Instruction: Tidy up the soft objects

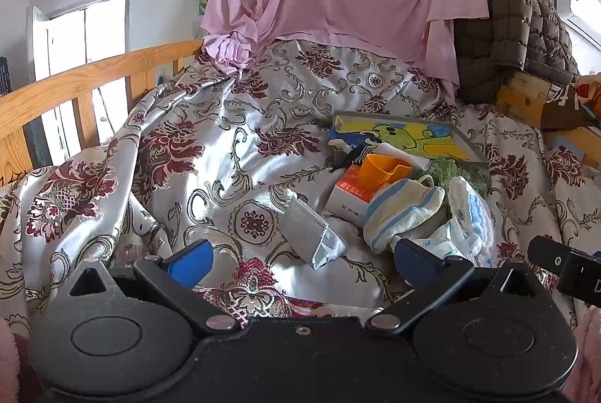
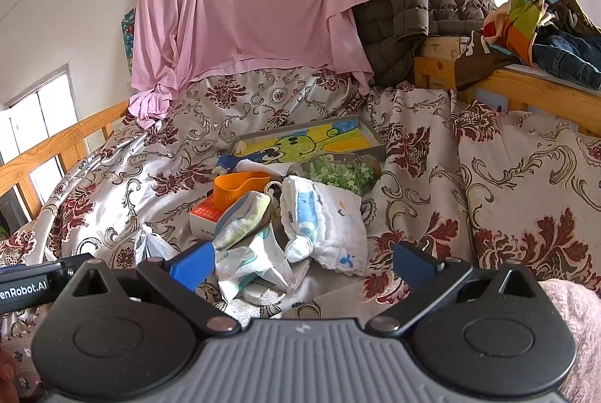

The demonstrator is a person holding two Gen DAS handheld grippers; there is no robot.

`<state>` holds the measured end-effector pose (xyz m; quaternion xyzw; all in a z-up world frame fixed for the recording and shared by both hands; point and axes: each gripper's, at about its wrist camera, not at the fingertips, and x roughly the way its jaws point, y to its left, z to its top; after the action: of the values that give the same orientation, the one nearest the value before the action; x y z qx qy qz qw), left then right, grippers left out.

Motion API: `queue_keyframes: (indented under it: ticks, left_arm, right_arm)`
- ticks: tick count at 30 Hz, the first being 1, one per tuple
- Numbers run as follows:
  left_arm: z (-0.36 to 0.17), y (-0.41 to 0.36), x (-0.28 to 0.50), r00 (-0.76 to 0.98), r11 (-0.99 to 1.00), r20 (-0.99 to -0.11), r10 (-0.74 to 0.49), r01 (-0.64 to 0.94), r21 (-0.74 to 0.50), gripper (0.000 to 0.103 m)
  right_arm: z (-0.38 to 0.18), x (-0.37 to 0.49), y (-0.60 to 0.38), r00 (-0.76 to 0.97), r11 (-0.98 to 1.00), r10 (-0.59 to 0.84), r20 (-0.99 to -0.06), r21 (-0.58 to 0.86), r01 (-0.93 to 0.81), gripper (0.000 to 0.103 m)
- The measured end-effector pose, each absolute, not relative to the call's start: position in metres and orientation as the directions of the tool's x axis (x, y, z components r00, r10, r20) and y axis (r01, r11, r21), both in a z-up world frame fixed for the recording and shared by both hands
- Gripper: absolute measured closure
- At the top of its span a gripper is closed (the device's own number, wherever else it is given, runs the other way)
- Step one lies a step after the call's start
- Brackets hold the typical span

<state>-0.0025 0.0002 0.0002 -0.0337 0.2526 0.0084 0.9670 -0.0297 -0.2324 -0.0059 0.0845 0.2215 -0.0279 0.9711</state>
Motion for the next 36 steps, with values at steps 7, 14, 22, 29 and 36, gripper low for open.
queue_keyframes:
  ticks: [7,14,22,29,36]
  left_arm:
    - [0.0002,0.0004,-0.0027,0.872,0.998,-0.490,-0.001,-0.034,-0.061,0.001]
    - [0.0000,0.0004,-0.0022,0.872,0.997,-0.490,-0.002,-0.033,-0.063,0.001]
    - [0.0001,0.0006,-0.0023,0.871,0.997,-0.490,-0.003,-0.033,-0.064,0.001]
    - [0.0016,-0.0009,-0.0038,0.871,0.997,-0.491,-0.003,-0.033,-0.063,0.001]
    - [0.0017,-0.0011,-0.0044,0.871,0.997,-0.491,-0.002,-0.033,-0.064,0.001]
  right_arm:
    - [-0.0061,-0.0298,-0.2324,0.900,0.984,-0.016,-0.437,0.153,0.092,0.000]
    - [-0.0073,-0.0299,-0.2326,0.899,0.984,-0.015,-0.438,0.154,0.092,0.000]
    - [-0.0065,-0.0298,-0.2323,0.898,0.984,-0.015,-0.439,0.155,0.092,0.000]
    - [-0.0066,-0.0299,-0.2322,0.898,0.984,-0.015,-0.440,0.155,0.092,0.000]
    - [-0.0062,-0.0300,-0.2322,0.898,0.983,-0.014,-0.439,0.156,0.092,0.000]
